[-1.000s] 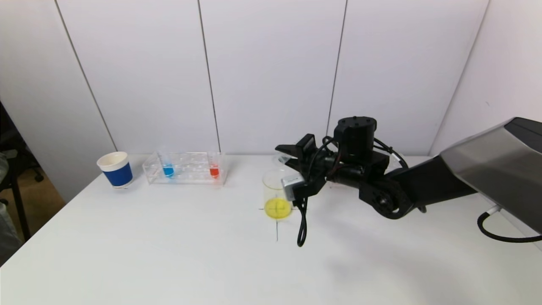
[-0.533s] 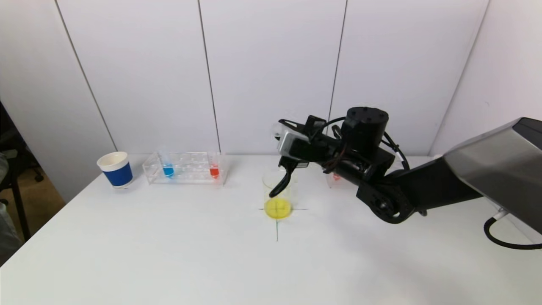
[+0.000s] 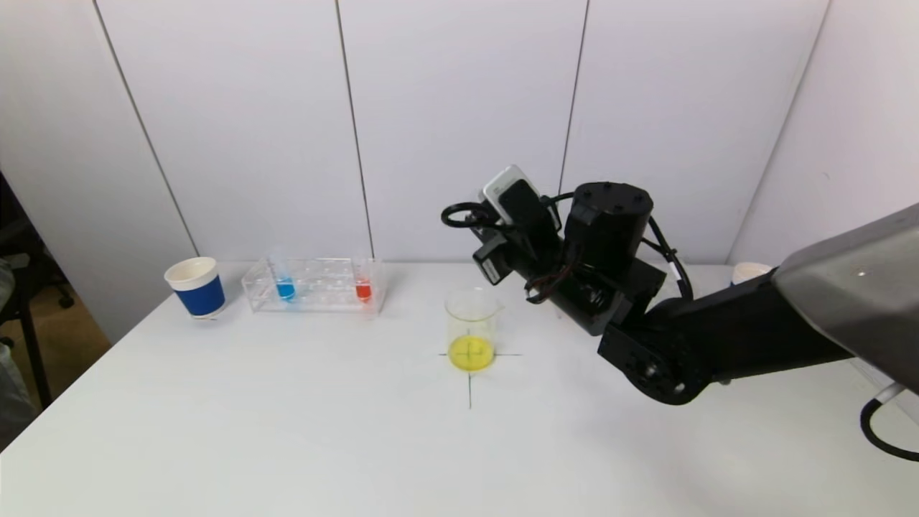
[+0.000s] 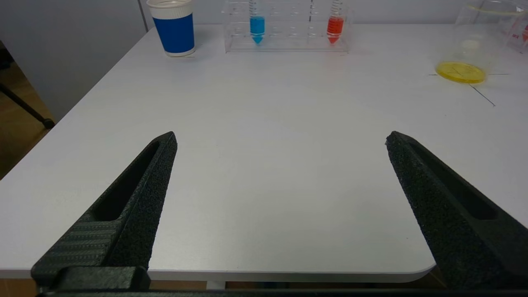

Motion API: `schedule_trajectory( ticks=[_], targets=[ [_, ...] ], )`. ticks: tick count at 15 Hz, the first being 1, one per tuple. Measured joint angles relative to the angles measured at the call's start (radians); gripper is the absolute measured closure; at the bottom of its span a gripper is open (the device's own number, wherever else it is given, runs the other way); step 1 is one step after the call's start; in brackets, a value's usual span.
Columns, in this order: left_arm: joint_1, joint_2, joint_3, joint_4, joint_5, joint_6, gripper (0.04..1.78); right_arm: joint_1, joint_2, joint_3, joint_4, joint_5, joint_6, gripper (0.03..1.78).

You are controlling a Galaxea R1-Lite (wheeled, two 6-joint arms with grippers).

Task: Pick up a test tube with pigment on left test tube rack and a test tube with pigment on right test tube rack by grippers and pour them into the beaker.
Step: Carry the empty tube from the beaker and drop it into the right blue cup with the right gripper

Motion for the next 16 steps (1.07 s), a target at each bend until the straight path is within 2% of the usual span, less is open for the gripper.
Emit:
schedule_trajectory(
  ticks=[4,8,10,13,16],
  targets=[
    [0.0,0.0,0.0,0.0,0.0,0.0,0.05,0.001,-0.07,-0.021,0.122,-0.09,0.176,1.32],
    [0.0,0.0,0.0,0.0,0.0,0.0,0.05,-0.031,-0.183,-0.105,0.383,-0.188,0.338,1.32],
    [0.0,0.0,0.0,0.0,0.0,0.0,0.05,-0.085,-0.232,-0.145,0.463,-0.203,0.364,1.32],
    [0.0,0.0,0.0,0.0,0.0,0.0,0.05,-0.172,-0.286,-0.157,0.489,-0.206,0.37,1.32],
    [0.0,0.0,0.0,0.0,-0.001,0.0,0.05,-0.289,-0.333,-0.164,0.564,-0.195,0.38,1.32]
  ],
)
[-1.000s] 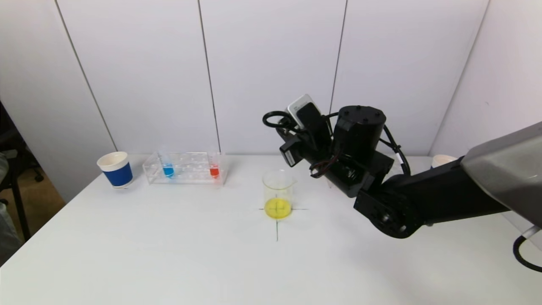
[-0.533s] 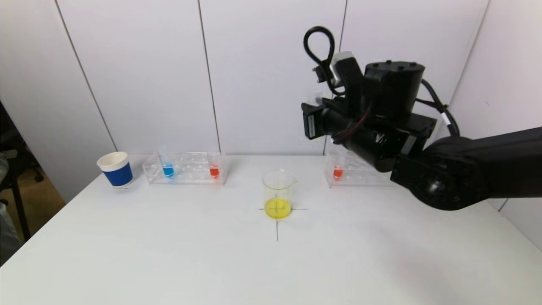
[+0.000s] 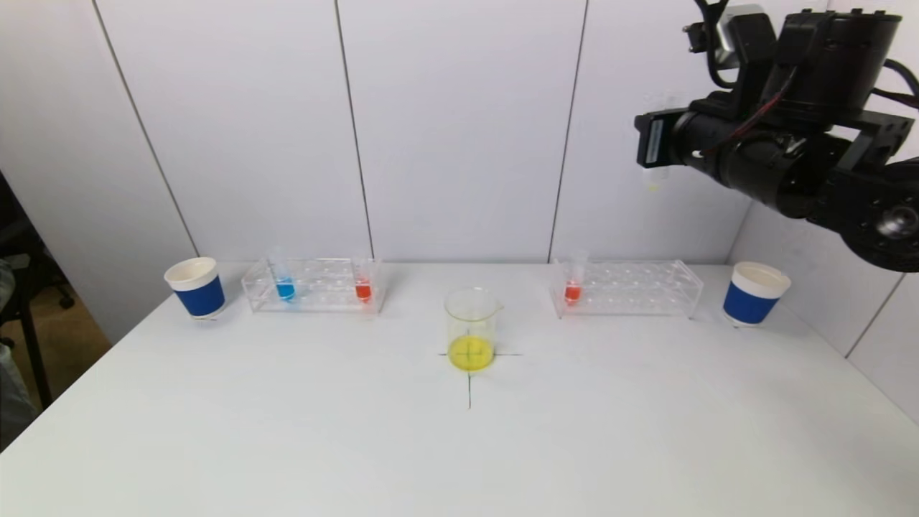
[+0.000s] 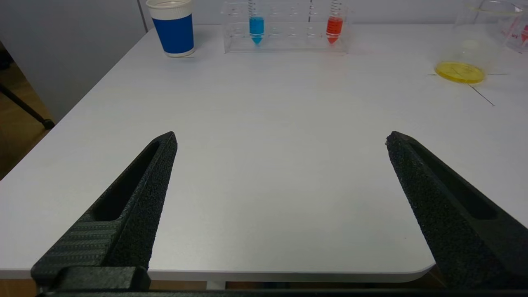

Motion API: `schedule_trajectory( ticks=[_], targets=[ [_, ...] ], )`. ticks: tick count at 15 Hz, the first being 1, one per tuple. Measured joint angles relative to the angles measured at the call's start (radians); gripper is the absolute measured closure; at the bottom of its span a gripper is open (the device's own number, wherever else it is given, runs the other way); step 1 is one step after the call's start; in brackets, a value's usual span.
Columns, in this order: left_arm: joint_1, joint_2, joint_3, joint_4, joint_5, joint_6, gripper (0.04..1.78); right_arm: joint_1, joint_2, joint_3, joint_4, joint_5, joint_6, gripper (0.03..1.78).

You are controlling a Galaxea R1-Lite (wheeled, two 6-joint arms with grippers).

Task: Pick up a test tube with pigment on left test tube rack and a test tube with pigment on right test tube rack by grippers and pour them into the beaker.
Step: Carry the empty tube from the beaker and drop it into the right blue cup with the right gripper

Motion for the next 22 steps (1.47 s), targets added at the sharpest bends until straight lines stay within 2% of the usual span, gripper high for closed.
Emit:
schedule_trajectory(
  ticks=[3,11,13,15,19,22],
  targets=[
    [0.0,0.0,0.0,0.0,0.0,0.0,0.05,-0.121,-0.029,-0.002,0.019,0.035,0.027,1.32],
    [0.0,0.0,0.0,0.0,0.001,0.0,0.05,-0.422,-0.036,0.041,0.023,0.123,0.031,1.32],
    [0.0,0.0,0.0,0.0,0.001,0.0,0.05,-0.495,-0.03,0.057,0.013,0.191,0.051,1.32],
    [0.0,0.0,0.0,0.0,0.001,0.0,0.05,-0.551,-0.021,0.062,0.006,0.232,0.061,1.32],
    [0.0,0.0,0.0,0.0,0.001,0.0,0.05,-0.621,0.021,0.061,0.002,0.254,0.063,1.32],
    [0.0,0.0,0.0,0.0,0.001,0.0,0.05,-0.643,0.057,0.067,-0.026,0.272,0.064,1.32]
  ],
)
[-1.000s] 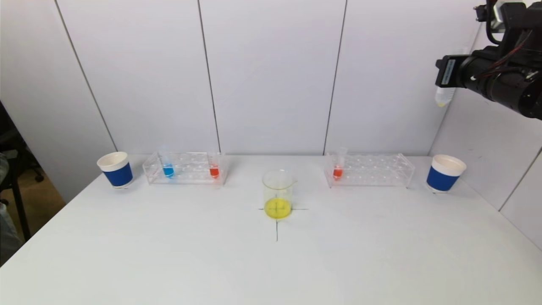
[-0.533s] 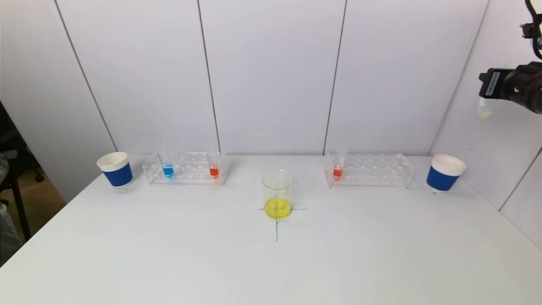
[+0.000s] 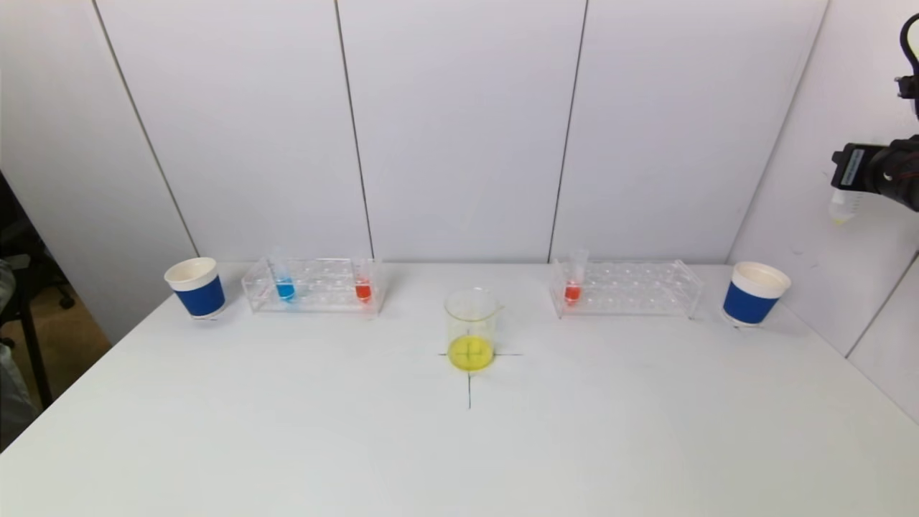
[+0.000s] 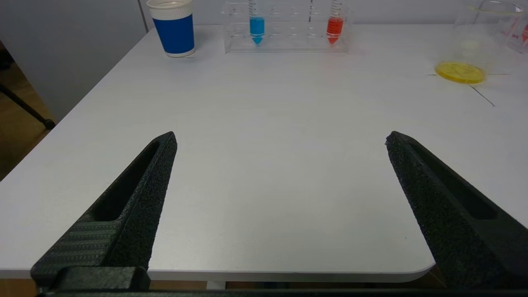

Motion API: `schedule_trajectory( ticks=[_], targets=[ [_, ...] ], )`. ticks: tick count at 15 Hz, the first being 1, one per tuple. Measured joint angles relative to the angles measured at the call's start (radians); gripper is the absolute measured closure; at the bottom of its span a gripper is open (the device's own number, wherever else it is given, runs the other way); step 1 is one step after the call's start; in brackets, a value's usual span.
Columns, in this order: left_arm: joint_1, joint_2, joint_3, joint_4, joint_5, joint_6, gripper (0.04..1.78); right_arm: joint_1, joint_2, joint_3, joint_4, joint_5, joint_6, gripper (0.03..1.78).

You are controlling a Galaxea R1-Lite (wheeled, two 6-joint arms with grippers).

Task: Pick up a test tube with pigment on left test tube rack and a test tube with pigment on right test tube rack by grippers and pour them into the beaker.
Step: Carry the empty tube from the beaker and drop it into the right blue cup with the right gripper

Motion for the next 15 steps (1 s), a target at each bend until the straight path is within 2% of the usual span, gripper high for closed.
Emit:
schedule_trajectory(
  ticks=[2,6,15],
  targets=[
    [0.0,0.0,0.0,0.0,0.0,0.0,0.05,-0.008,0.031,0.011,-0.055,0.002,-0.001,1.32],
    [0.0,0.0,0.0,0.0,0.0,0.0,0.05,-0.011,0.104,0.056,-0.188,0.035,-0.001,1.32],
    [0.0,0.0,0.0,0.0,0.0,0.0,0.05,-0.011,0.29,0.079,-0.384,0.037,0.001,1.32]
  ],
)
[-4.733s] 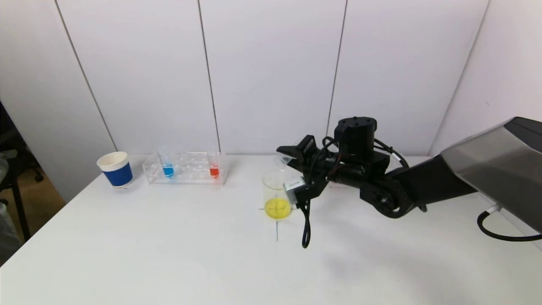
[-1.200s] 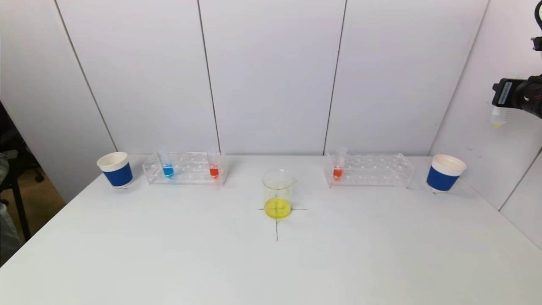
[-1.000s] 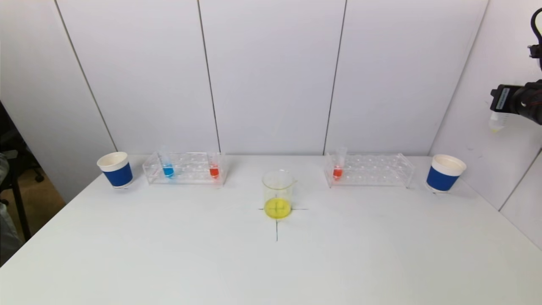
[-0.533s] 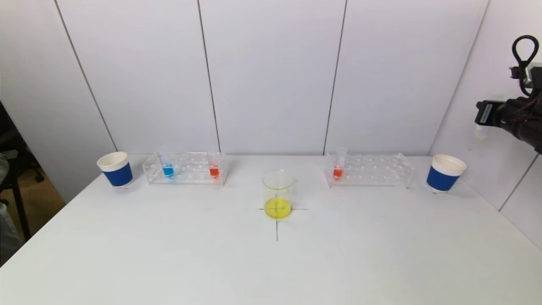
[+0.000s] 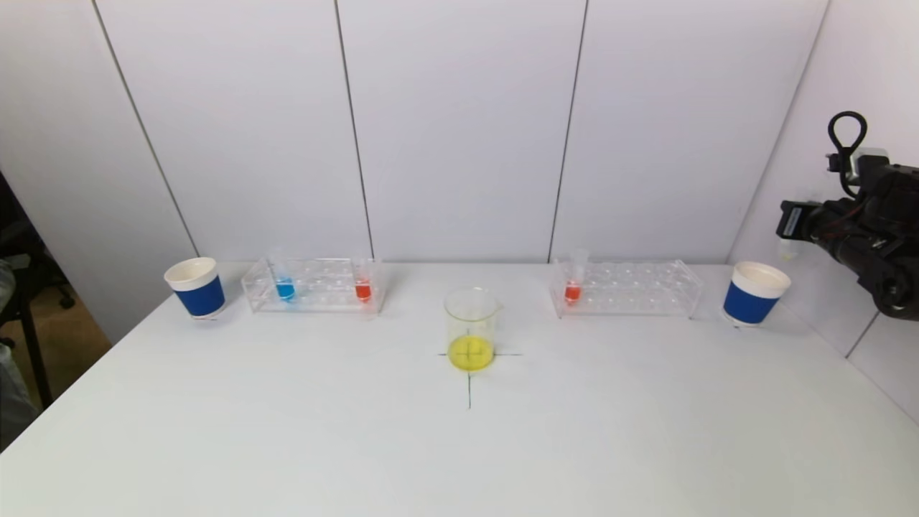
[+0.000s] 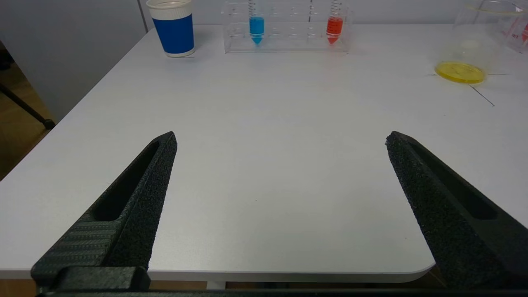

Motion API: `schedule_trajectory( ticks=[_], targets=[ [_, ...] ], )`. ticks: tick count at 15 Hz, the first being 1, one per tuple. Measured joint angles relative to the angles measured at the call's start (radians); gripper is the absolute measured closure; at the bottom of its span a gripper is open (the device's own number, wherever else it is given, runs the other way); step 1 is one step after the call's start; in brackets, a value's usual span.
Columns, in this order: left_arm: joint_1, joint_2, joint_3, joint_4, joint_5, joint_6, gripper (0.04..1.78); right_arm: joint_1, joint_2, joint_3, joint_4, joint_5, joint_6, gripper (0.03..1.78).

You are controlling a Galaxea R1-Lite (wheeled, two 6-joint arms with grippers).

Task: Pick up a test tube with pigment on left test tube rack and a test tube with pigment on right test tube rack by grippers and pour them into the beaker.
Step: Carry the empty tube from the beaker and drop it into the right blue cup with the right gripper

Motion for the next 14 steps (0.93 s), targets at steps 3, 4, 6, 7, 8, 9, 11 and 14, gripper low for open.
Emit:
schedule_trajectory(
  ticks=[3,4,6,7,8,9,11,14],
  targets=[
    [0.0,0.0,0.0,0.0,0.0,0.0,0.05,0.0,0.046,-0.008,-0.014,0.007,0.002,1.32],
    [0.0,0.0,0.0,0.0,0.0,0.0,0.05,0.0,0.058,-0.01,-0.017,0.009,0.009,1.32],
    [0.0,0.0,0.0,0.0,0.0,0.0,0.05,0.0,0.077,-0.013,-0.035,0.011,0.018,1.32],
    [0.0,0.0,0.0,0.0,0.0,0.0,0.05,0.0,0.086,-0.016,-0.04,0.011,0.019,1.32],
    [0.0,0.0,0.0,0.0,0.0,0.0,0.05,0.001,0.093,-0.017,-0.041,0.011,0.02,1.32],
    [0.0,0.0,0.0,0.0,0.0,0.0,0.05,0.001,0.1,-0.019,-0.041,0.011,0.02,1.32],
    [0.0,0.0,0.0,0.0,0.0,0.0,0.05,0.001,0.112,-0.024,-0.042,0.011,0.021,1.32],
    [0.0,0.0,0.0,0.0,0.0,0.0,0.05,0.001,0.129,-0.024,-0.049,0.01,0.023,1.32]
  ],
)
